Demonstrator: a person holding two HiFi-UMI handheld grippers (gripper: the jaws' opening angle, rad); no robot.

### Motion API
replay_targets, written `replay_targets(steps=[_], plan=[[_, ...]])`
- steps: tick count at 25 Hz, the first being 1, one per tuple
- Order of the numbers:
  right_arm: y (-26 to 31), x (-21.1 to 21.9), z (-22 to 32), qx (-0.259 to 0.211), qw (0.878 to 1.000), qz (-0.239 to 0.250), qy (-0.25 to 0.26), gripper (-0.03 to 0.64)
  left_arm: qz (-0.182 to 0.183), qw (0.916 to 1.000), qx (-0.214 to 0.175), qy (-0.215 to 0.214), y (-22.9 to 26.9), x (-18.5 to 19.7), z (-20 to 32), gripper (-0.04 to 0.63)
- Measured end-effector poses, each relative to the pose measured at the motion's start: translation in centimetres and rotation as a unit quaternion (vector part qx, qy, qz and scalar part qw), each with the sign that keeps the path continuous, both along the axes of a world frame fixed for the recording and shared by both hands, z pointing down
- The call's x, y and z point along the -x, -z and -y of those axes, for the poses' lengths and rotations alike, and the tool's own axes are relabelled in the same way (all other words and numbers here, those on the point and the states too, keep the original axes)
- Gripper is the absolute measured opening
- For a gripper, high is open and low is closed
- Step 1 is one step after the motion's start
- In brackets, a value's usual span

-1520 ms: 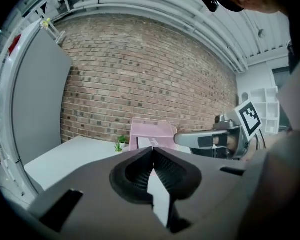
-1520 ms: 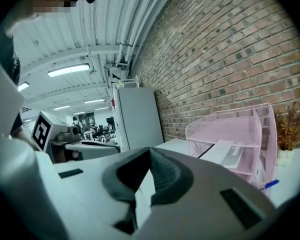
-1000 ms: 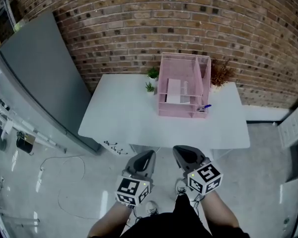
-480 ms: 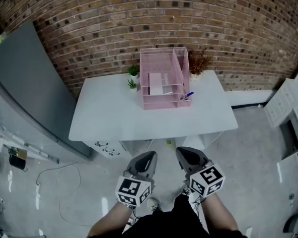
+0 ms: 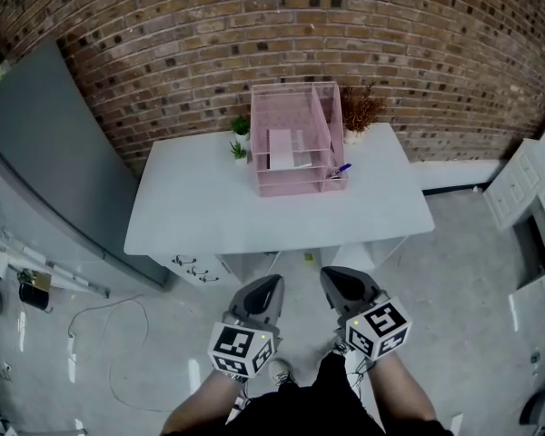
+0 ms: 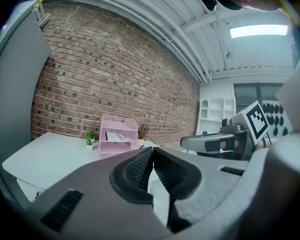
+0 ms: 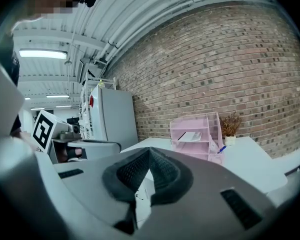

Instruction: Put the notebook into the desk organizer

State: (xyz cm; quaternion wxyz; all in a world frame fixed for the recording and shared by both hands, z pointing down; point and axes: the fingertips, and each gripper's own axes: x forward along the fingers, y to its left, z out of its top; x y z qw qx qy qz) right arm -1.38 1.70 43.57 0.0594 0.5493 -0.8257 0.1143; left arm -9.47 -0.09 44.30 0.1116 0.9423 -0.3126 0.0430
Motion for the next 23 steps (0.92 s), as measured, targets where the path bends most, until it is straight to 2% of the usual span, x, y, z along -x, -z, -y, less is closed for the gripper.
replay_targets(steps=[23], plan=[[-0.68, 0.58, -0.37, 0.012, 1.0, -0.004, -0.003, 0.003, -0.002, 0.9999, 0.008, -0.009, -0.66, 0.25, -0.51, 0.008]])
